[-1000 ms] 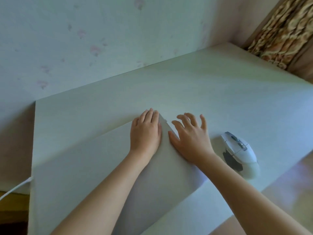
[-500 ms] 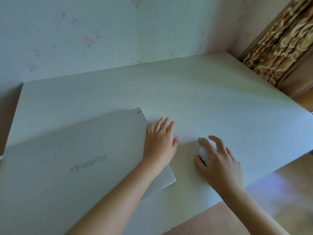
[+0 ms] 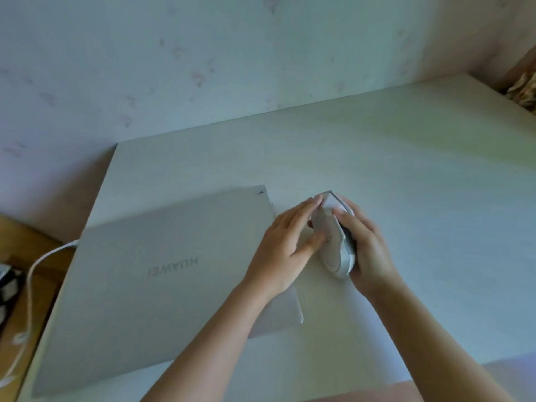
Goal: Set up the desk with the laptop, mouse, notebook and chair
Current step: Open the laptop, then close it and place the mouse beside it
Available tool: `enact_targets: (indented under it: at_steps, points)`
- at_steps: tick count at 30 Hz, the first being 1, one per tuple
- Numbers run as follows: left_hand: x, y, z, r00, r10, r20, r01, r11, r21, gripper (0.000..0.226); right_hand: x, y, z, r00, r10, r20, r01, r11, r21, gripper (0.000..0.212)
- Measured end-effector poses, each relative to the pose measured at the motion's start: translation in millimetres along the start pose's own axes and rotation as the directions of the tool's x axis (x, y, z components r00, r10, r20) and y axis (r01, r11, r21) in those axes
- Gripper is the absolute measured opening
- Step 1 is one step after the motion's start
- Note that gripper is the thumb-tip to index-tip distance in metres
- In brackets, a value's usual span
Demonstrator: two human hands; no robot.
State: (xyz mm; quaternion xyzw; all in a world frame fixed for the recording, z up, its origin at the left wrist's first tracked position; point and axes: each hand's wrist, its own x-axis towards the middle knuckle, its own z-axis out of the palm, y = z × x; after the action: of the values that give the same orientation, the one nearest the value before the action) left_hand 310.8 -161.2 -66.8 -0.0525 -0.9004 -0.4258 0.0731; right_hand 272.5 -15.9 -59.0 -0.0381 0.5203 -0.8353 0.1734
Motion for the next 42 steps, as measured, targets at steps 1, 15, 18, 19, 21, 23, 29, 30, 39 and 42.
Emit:
enact_targets:
  at_steps: [1, 15, 18, 19, 21, 23, 29, 30, 39, 42]
  points:
    - [1.7, -1.1, -0.2, 1.0, -0.018, -0.014, 0.018, 1.0, -0.022, 0.054, 4.3, 3.3, 0.8, 0.999, 0.021, 0.049, -0.024, 0.998, 0.057, 0.039]
    - [16.8, -6.2, 6.2, 0.978, 0.013, -0.209, -0.005, 0.999, 0.036, 0.05, 16.0, 7.1, -5.7, 0.937, 0.284, 0.205, -0.344, 0.854, 0.39, 0.043]
    - [17.0, -5.7, 7.4, 0.973, 0.027, -0.228, -0.005, 0.996, 0.094, 0.05, 14.9, 7.9, -4.5, 0.953, 0.222, 0.206, -0.283, 0.894, 0.348, 0.049]
    - [16.9, -4.8, 7.5, 0.972, 0.034, -0.231, -0.008, 0.994, 0.11, 0.051, 14.1, 8.3, -3.8, 0.955, 0.21, 0.208, -0.272, 0.9, 0.34, 0.05]
    - [16.1, -2.4, 7.5, 0.975, 0.053, -0.215, -0.022, 0.99, 0.141, 0.057, 12.6, 9.4, -2.5, 0.962, 0.179, 0.208, -0.242, 0.911, 0.335, 0.048]
    - [15.6, -1.2, 7.8, 0.976, 0.062, -0.207, -0.029, 0.987, 0.16, 0.064, 12.0, 11.6, -1.3, 0.972, 0.123, 0.201, -0.182, 0.932, 0.313, 0.038]
    - [15.3, -7.9, 7.3, 0.976, -0.078, -0.205, 0.086, 0.996, 0.031, 0.053, 13.4, 16.6, 1.6, 0.99, 0.084, 0.114, -0.098, 0.988, 0.118, 0.035]
    - [14.6, -8.3, 7.5, 0.977, -0.071, -0.199, 0.082, 0.995, 0.052, 0.05, 13.1, 16.6, 2.4, 0.992, 0.082, 0.092, -0.091, 0.991, 0.094, 0.036]
    - [3.1, -18.2, -1.7, 0.948, -0.013, -0.317, 0.115, 0.945, 0.306, 0.041, 3.4, 17.4, 18.2, 0.993, -0.02, -0.12, -0.008, 0.972, -0.235, 0.036]
    - [-8.0, -30.6, -13.8, 0.95, 0.015, -0.313, 0.144, 0.866, 0.478, 0.047, 1.7, 16.7, 22.3, 0.971, -0.08, -0.226, 0.005, 0.949, -0.316, 0.035]
